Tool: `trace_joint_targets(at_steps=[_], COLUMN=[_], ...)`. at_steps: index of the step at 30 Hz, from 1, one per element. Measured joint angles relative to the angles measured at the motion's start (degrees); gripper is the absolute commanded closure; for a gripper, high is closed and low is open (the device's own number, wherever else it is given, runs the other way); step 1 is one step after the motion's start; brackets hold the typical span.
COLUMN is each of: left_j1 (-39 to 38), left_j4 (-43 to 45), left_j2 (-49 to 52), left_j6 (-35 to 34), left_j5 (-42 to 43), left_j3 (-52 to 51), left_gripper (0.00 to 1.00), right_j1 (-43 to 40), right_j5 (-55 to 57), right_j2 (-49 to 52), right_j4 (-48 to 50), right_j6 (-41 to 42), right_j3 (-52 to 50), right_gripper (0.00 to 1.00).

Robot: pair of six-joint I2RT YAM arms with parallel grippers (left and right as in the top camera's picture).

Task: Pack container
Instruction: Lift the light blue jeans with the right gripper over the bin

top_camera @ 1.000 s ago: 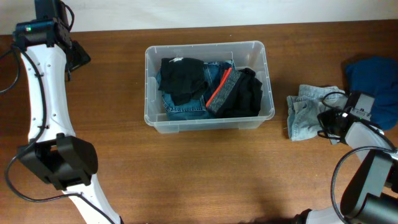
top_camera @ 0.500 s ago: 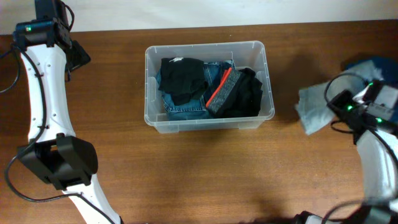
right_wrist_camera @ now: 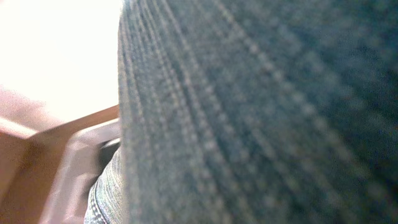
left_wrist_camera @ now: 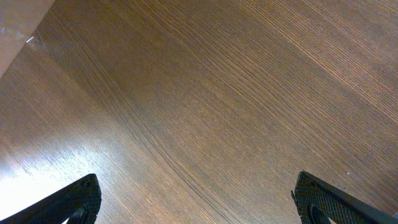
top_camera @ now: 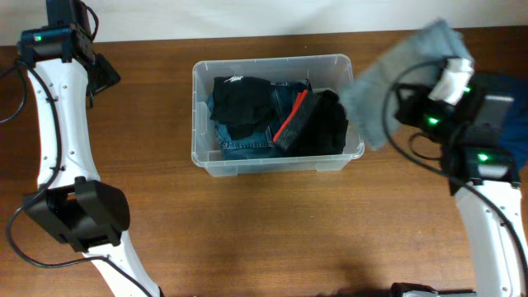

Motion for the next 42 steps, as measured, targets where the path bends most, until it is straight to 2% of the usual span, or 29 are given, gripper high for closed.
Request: trace_joint_targets(at_steps=[9,14,24,37,42], left_j1=[0.00,0.00,0.00,0.00,0.00], left_j4=[0.00,-0.04,0.00,-0.02,-0.04], left_j2=[0.00,0.00,0.00,0.00,0.00], left_j6=[0.00,0.00,0.00,0.00,0.00], left_j5=[-0.02,-0.02,-0.02,-0.02,-0.02], left_j3=[0.00,0.00,0.00,0.00,0.00], left_gripper=[0.01,0.01,0.01,0.01,0.01], right_j1=[17.70,22.49,26.16,29.14,29.14], right_j5=[-1.84,-1.66,-7.82,-16.79,-18.49], right_j2=[0.20,5.27,21.66,22.64,22.67], right_j4=[9.14,14.67,29.73,26.01,29.14], right_j6=[0.24,2.03,7.32,8.81,10.29], right_j3=[5.84,5.99,5.97,5.99,5.99], right_gripper=[0.96,0.96,0.96,0.96,0.96])
